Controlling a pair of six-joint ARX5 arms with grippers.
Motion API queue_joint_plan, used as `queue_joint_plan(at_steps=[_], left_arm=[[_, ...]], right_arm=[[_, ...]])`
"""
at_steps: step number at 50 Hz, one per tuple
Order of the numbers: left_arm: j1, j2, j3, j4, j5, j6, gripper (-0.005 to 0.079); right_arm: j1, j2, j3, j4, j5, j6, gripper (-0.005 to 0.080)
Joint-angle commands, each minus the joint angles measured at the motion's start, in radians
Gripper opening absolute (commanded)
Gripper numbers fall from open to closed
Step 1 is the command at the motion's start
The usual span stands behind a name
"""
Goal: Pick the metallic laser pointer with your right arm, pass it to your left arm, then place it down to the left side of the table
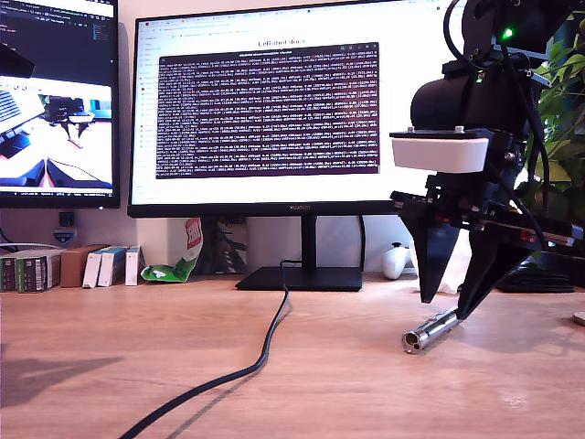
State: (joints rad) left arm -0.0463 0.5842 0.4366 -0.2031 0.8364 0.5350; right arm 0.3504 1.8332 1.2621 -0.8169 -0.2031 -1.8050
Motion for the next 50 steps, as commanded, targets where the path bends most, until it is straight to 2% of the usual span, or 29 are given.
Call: queue_joint_plan(at_steps=[1, 5, 18, 23, 30, 36, 44, 50], left_arm=[[-0.005, -0.002, 0.003, 0.003, 0.001, 0.004, -0.0020], [-0.005, -0.002, 0.003, -0.002, 0.001, 0.004, -0.0019], [-0.005, -0.002, 0.003, -0.007, 0.001, 0.004, -0.0019], [-0.006, -0.002, 0.003, -0.008, 0.002, 0.004, -0.0019], [-0.007, -0.002, 0.003, -0.009, 0.002, 0.004, -0.0019], [-0.007, -0.002, 0.003, -0.009, 0.002, 0.002, -0.0019], [-0.009, 0.000, 0.003, -0.005, 0.001, -0.011, -0.0001], [-0.009, 0.014, 0.003, 0.043, -0.007, 0.008, 0.0113]], right_arm=[[0.003, 0.039, -0.003, 0.004, -0.007, -0.004, 0.0351], [0.002, 0.051, -0.003, 0.008, -0.006, -0.004, 0.0348], [-0.006, 0.067, -0.003, 0.023, -0.006, -0.010, 0.0257], [-0.015, 0.069, -0.003, 0.025, -0.005, -0.010, 0.0169], [-0.024, 0.069, -0.003, 0.034, -0.006, -0.008, -0.0017], [-0.024, 0.069, -0.003, 0.068, -0.006, 0.011, -0.0010], [-0.003, 0.061, -0.001, 0.110, -0.037, 0.118, -0.0010], [0.033, 0.060, 0.024, 0.125, -0.078, 0.172, -0.0010]])
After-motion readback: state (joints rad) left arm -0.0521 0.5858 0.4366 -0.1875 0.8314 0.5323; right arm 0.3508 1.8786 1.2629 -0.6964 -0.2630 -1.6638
